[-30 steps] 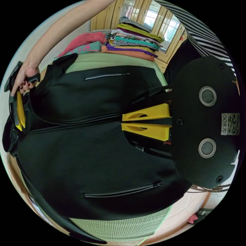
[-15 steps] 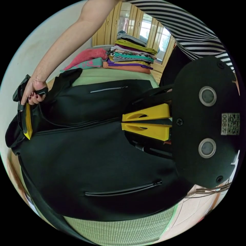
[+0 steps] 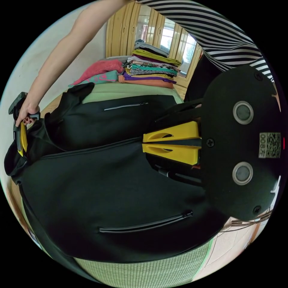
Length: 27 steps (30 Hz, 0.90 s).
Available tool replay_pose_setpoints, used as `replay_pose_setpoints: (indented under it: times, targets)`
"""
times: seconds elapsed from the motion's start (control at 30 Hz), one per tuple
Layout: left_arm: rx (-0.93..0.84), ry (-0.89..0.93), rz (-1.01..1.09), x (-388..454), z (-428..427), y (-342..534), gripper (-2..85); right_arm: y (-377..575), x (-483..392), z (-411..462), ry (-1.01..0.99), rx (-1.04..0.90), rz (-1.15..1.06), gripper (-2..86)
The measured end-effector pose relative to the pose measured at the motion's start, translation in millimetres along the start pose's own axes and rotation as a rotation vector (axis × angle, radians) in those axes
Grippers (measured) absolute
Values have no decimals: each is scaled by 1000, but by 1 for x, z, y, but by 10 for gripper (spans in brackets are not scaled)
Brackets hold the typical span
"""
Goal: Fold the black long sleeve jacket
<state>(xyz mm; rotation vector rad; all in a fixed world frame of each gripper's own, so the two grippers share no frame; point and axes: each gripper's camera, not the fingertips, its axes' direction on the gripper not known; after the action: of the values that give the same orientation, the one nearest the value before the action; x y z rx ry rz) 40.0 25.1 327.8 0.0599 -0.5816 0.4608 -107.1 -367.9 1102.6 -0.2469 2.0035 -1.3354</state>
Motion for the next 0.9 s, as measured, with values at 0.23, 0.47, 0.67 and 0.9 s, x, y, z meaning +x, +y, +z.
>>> replay_pose_setpoints:
  times: [0.23, 0.47, 0.67, 0.9]
  targets:
    - [-2, 13, 1, -5, -22, 1, 5, -15, -13, 29, 7, -64, -36, 36]
    - [-7, 47, 29, -7, -50, 4, 5, -2, -42, -8, 78, -26, -211, 25]
    - [-65, 10, 39, -11, -43, -6, 5, 7, -23, 35, 218, -101, -165, 24]
    - [-68, 17, 22, -13, -59, -6, 9, 15, -37, 59, 303, -92, -213, 24]
